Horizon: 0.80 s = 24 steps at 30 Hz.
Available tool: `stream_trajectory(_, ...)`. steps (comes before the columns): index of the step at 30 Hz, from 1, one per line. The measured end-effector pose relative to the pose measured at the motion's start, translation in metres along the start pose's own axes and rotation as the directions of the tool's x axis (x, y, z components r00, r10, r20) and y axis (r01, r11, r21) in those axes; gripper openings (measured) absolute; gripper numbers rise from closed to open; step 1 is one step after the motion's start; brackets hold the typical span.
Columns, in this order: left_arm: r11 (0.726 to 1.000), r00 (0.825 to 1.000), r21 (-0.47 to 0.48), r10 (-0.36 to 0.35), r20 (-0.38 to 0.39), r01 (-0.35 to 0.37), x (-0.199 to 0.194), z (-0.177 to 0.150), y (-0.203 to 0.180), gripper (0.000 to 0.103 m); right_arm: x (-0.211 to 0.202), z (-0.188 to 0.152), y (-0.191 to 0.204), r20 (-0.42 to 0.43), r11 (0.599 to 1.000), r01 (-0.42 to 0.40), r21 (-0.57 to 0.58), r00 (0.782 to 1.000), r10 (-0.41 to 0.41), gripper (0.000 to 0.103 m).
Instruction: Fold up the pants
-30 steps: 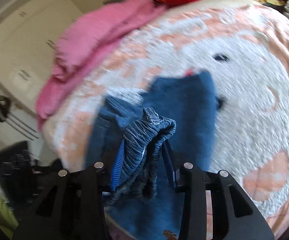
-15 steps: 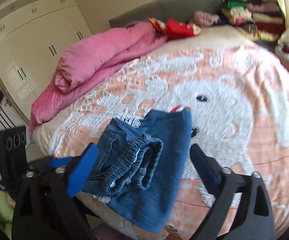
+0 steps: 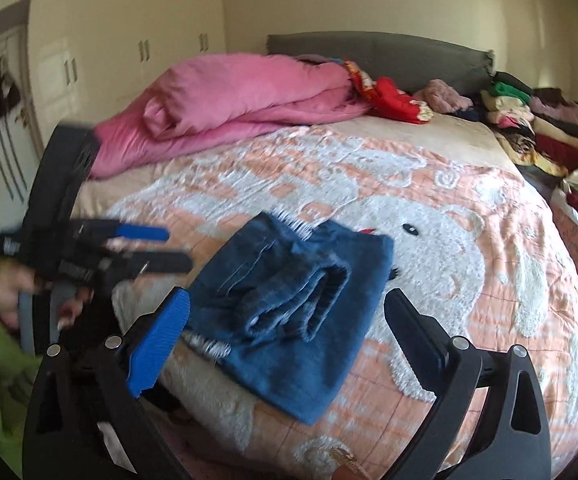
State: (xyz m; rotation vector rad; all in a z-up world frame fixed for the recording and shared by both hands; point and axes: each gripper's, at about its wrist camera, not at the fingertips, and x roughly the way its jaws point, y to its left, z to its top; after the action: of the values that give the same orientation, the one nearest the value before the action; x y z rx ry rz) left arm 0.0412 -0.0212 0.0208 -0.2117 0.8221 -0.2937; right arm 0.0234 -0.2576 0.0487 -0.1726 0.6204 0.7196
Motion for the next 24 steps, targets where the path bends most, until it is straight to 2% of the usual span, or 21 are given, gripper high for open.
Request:
stream_trajectory(13,0.998,0.998,-0.050,0.045,-0.041,-0.047,0.028,0.015,0.032,0.092,0.039,-0.020,0.047,-0.108,0.985,-0.109,-0.134,0.990,0.095,0.096)
stream_trajectory(14,0.997,0.998,-0.054,0.049,-0.047,-0.052,0.031,0.018,0.035,0.083,0.042,-0.021,0.051,-0.115,0.982,-0.116,-0.147,0.988,0.099,0.096)
stream_trajectory(15,0.997,0.998,-0.059,0.044,-0.051,-0.047,0.033,0.020,0.037,0.065,0.044,-0.021,0.055,-0.119,0.980,-0.122,-0.160,0.988,0.103,0.095)
stream_trajectory(16,0.997,0.998,-0.066,0.032,-0.056,-0.036,0.035,0.023,0.039,0.056,0.047,-0.021,0.057,-0.121,0.977,-0.129,-0.172,0.987,0.109,0.088)
stream_trajectory(17,0.997,0.998,-0.073,0.016,-0.062,-0.020,0.038,0.024,0.040,0.040,0.050,-0.021,0.060,-0.127,0.973,-0.138,-0.185,0.985,0.116,0.082)
stream_trajectory(18,0.997,0.997,-0.079,-0.009,-0.076,0.003,0.041,0.026,0.041,0.031,0.053,-0.021,0.062,-0.134,0.970,-0.145,-0.196,0.984,0.120,0.080)
stream_trajectory(20,0.996,0.995,-0.074,-0.045,-0.091,0.039,0.047,0.027,0.038,0.027,0.060,-0.021,0.067,-0.146,0.960,-0.160,-0.231,0.981,0.129,0.073)
stream_trajectory(23,0.997,0.992,-0.048,-0.058,-0.112,0.053,0.057,0.027,0.029,0.027,0.072,-0.021,0.074,-0.171,0.944,-0.163,-0.288,0.978,0.117,0.063)
stream_trajectory(24,0.998,0.991,-0.043,-0.057,-0.117,0.052,0.060,0.027,0.028,0.027,0.077,-0.020,0.076,-0.185,0.937,-0.170,-0.304,0.976,0.117,0.063)
